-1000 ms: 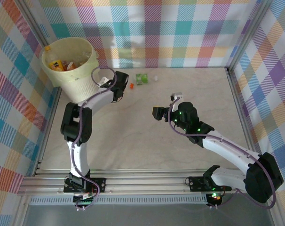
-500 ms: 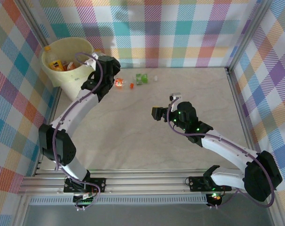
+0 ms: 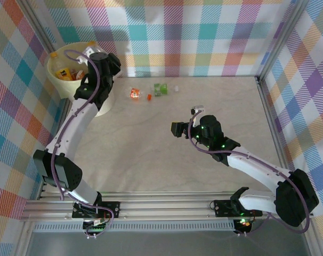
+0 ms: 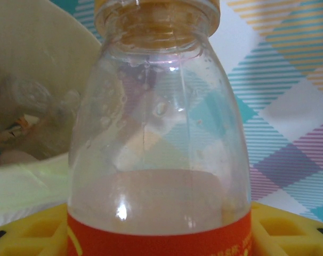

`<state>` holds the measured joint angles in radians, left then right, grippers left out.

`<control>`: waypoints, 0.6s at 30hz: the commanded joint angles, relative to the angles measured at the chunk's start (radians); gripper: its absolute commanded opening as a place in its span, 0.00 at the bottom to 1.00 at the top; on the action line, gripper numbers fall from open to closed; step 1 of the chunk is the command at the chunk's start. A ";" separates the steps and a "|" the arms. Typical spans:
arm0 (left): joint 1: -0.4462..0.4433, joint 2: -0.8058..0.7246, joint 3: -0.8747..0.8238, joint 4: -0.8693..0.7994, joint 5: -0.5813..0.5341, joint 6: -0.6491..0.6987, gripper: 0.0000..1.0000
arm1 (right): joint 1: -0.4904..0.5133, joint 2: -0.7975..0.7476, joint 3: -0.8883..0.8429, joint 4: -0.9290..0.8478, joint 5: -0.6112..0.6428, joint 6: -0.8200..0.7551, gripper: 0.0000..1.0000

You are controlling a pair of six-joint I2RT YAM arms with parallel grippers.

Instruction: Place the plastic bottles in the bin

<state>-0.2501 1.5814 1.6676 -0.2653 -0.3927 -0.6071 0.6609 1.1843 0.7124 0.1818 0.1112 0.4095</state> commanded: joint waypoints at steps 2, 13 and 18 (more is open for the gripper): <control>0.079 0.012 0.114 -0.099 0.010 0.040 0.46 | 0.005 0.015 0.033 0.026 -0.019 0.021 1.00; 0.225 0.150 0.311 -0.269 0.016 0.049 0.46 | 0.005 0.046 0.056 0.024 -0.031 0.040 1.00; 0.263 0.181 0.335 -0.298 0.026 0.031 0.46 | 0.005 0.051 0.061 0.021 -0.033 0.039 1.00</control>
<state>-0.0082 1.7542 1.9591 -0.5255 -0.3763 -0.5690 0.6609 1.2266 0.7334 0.1848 0.0929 0.4374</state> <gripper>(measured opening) 0.565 0.996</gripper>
